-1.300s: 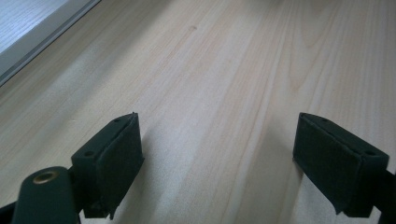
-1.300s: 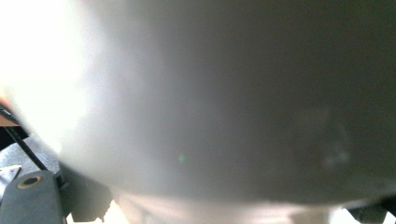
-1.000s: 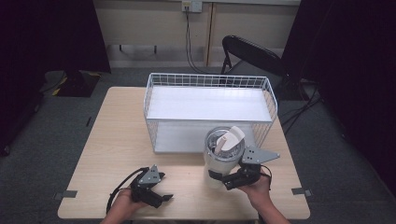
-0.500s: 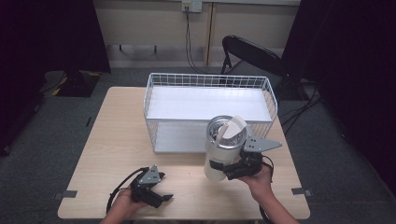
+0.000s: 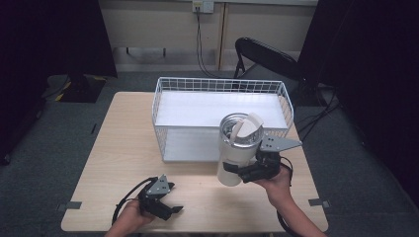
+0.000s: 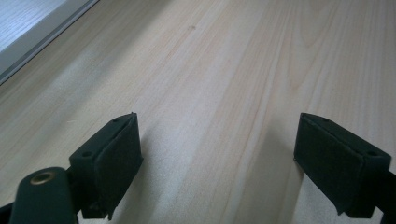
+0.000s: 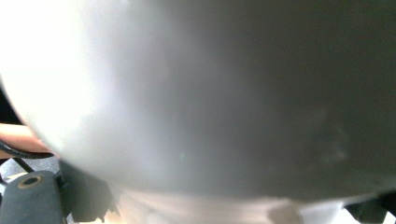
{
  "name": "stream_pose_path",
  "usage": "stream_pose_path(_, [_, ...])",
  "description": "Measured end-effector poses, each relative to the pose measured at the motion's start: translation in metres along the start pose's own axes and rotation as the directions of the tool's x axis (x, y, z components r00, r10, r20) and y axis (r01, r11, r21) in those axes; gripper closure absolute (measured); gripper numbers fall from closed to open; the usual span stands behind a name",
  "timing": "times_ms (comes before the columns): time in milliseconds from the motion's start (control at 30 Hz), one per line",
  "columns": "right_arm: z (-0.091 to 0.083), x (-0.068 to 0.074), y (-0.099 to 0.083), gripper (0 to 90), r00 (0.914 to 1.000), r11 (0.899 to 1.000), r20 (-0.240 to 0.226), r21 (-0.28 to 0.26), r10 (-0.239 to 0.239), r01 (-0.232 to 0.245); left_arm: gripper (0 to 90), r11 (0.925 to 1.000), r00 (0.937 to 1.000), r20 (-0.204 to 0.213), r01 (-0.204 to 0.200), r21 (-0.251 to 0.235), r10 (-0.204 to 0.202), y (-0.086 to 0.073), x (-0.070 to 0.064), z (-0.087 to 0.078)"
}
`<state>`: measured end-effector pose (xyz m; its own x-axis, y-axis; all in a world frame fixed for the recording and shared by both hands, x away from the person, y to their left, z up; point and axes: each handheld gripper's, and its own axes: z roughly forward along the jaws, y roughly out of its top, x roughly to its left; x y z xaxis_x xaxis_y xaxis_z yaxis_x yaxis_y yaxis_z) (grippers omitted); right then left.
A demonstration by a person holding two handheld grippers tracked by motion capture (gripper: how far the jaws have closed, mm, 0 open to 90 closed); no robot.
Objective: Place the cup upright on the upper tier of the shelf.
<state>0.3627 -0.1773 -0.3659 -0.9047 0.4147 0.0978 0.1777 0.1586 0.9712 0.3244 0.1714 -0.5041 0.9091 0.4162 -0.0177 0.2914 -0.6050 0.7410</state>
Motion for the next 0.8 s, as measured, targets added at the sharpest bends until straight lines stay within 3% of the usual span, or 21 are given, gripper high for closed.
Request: stream_pose_path(800, [-0.007, -0.005, 0.070, 9.9, 0.9999, 1.000, 0.008, -0.004, 0.008, -0.008, 11.4, 0.9999, 0.9999, 0.008, -0.011, 0.005, 0.011, 0.000, 0.000, 0.000])
